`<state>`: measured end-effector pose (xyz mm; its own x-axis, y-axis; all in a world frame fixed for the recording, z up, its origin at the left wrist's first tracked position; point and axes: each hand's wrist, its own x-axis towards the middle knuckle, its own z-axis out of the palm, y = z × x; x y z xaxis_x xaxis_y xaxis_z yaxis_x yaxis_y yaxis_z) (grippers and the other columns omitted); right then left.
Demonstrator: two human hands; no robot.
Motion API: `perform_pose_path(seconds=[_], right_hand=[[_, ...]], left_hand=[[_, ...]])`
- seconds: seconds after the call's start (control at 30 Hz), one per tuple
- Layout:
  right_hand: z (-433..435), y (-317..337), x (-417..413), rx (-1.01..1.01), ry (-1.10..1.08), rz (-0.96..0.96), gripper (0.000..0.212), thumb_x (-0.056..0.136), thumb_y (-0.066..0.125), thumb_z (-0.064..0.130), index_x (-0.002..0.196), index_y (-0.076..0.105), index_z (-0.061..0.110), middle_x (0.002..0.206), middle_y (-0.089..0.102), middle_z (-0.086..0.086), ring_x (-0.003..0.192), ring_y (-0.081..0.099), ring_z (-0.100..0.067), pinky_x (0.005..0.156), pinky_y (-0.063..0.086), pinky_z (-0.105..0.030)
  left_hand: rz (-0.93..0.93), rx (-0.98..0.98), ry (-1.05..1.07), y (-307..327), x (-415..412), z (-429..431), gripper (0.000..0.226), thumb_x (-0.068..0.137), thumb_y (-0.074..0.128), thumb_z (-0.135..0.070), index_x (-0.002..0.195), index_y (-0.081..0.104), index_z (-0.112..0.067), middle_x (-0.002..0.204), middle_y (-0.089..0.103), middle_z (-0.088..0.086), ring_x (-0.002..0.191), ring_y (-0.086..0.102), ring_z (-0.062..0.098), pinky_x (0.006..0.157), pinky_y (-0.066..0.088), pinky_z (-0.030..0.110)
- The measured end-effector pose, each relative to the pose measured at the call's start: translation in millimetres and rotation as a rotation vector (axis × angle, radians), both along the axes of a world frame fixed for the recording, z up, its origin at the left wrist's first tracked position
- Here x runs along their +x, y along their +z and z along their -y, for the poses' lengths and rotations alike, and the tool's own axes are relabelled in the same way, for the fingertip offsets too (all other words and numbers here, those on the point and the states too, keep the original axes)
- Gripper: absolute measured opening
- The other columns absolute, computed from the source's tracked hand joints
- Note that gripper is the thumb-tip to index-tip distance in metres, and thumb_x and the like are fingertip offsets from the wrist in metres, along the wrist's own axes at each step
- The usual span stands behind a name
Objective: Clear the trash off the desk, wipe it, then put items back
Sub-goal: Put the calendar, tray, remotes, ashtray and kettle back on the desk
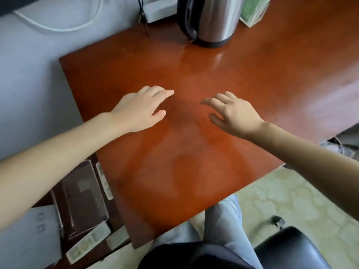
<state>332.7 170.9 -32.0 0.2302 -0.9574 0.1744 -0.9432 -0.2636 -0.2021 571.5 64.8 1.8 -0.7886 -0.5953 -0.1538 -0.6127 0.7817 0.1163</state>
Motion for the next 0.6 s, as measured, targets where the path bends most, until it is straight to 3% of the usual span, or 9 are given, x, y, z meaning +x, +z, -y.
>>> perform_pose_path(seconds=[0.27, 0.6], right_hand=[[-100.1, -2.6, 118.2, 0.003, -0.144, -0.039, 0.041, 0.081, 0.04, 0.027, 0.113, 0.062, 0.011, 0.082, 0.06, -0.01, 0.071, 0.057, -0.031, 0.047, 0.05, -0.032], [-213.1, -3.6, 235.7, -0.06, -0.083, -0.03, 0.03, 0.087, 0.048, 0.018, 0.113, 0.061, 0.011, 0.089, 0.06, -0.007, 0.073, 0.053, -0.028, 0.053, 0.051, -0.036]], left_hand=[[0.01, 0.091, -0.115, -8.5, 81.2, -85.8, 0.053, 0.097, 0.039, -0.036, 0.147, 0.024, -0.026, 0.148, 0.033, -0.002, 0.132, 0.034, 0.017, 0.089, 0.045, 0.035], [-0.055, 0.184, -0.174, -7.5, 200.7, -184.6, 0.044, 0.096, 0.043, -0.028, 0.139, 0.038, -0.023, 0.14, 0.041, -0.005, 0.125, 0.039, 0.014, 0.074, 0.039, 0.03]])
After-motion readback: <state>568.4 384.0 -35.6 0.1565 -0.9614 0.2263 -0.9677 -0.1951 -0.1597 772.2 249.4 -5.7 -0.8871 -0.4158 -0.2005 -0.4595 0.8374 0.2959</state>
